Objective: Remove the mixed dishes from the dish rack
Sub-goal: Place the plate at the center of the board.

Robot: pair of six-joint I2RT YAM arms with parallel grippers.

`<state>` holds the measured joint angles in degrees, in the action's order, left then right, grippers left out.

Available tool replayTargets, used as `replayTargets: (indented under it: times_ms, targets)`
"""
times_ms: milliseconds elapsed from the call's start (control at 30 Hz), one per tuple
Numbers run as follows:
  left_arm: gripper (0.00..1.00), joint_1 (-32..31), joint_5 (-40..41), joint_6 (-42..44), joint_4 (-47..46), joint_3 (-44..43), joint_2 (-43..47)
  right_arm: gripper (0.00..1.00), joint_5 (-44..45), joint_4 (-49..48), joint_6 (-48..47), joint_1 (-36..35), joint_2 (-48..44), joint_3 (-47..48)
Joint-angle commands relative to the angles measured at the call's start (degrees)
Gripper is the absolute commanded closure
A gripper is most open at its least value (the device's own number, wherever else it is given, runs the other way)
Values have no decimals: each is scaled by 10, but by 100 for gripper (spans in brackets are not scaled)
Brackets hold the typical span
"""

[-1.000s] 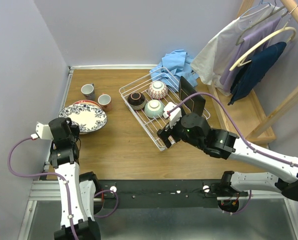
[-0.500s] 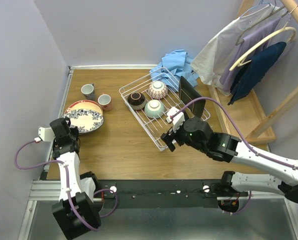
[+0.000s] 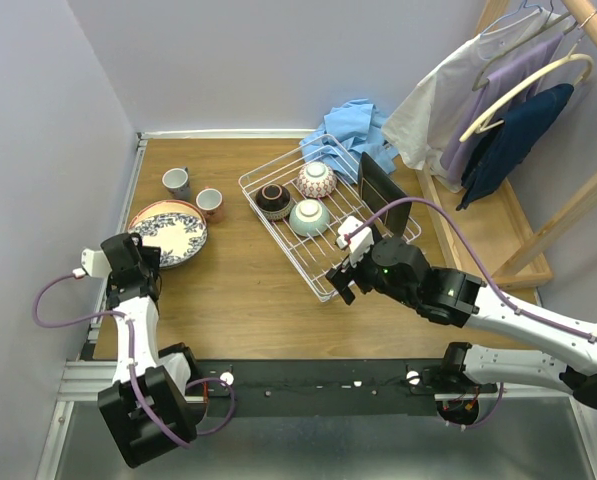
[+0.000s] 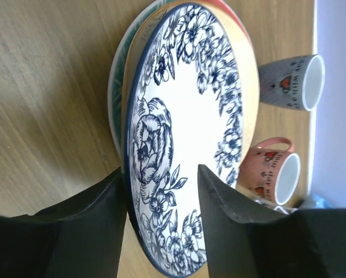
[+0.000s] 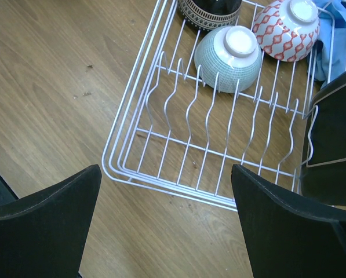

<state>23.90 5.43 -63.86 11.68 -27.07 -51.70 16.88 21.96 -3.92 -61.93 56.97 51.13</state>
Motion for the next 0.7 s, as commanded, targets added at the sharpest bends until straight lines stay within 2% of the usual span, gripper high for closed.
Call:
replayTargets:
  times_ms: [0, 200, 300, 533, 667]
  targets:
    - [36, 3, -16, 49, 9, -27, -9, 0, 7, -21, -13, 4, -5, -9]
    - [19, 3, -8, 97, 61, -59, -38, 0, -4, -27, -24, 5, -9, -21]
    - [14, 3, -9, 125, 75, -83, -75, 0, -3, -29, -25, 5, -12, -24]
    - [10, 3, -30, 170, 103, -151, -182, 0, -1, -25, -21, 4, -13, -24]
    - [8, 3, -32, 175, 109, -153, -182, 0, 4, -16, -22, 5, -10, -10]
